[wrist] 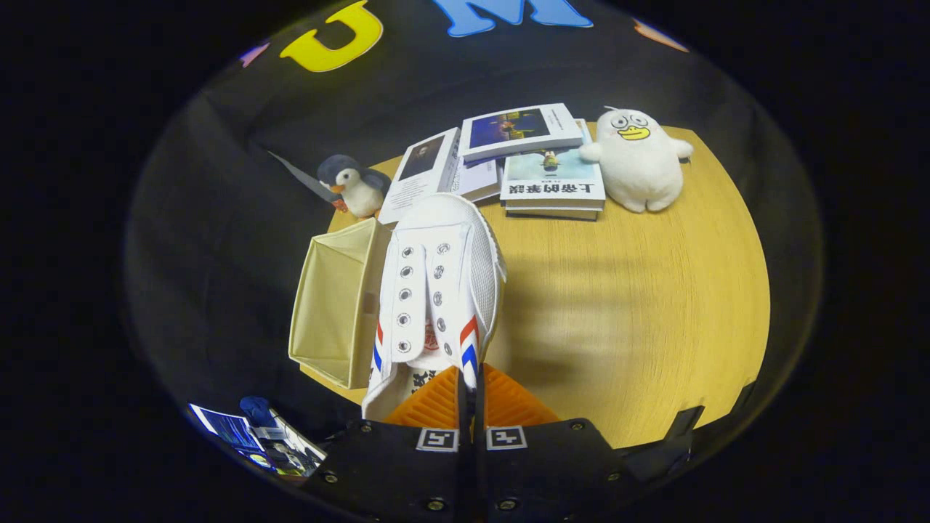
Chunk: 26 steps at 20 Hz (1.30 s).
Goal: Open the storage box then place both shoes into the box .Put the left shoe in first, then the right shoe, with the right side of both shoes facing outward in a uniform manner.
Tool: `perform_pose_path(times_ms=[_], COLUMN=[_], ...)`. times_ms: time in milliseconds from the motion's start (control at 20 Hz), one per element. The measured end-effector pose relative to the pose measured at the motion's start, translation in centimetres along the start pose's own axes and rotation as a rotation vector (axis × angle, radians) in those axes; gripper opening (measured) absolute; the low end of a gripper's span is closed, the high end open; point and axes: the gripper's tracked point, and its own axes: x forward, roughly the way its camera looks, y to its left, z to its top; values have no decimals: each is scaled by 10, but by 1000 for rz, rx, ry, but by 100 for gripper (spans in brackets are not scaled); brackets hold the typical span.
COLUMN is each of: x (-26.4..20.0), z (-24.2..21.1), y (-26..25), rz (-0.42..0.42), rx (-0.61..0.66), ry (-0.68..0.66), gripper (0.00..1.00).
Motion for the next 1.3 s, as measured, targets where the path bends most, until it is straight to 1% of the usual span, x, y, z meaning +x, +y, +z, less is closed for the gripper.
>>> perform_pose_path(times_ms=[200, 350, 700, 900, 1150, 1300], x=[1, 6, 34, 52, 78, 91], z=[13, 23, 42, 42, 34, 31], y=[46, 72, 141, 176, 203, 211], rz=[37, 29, 82, 95, 90, 68], rx=[-56, -115, -165, -215, -240, -260], ry=[-2, -5, -1, 25, 76, 97], gripper=[0, 0, 0, 0, 0, 0])
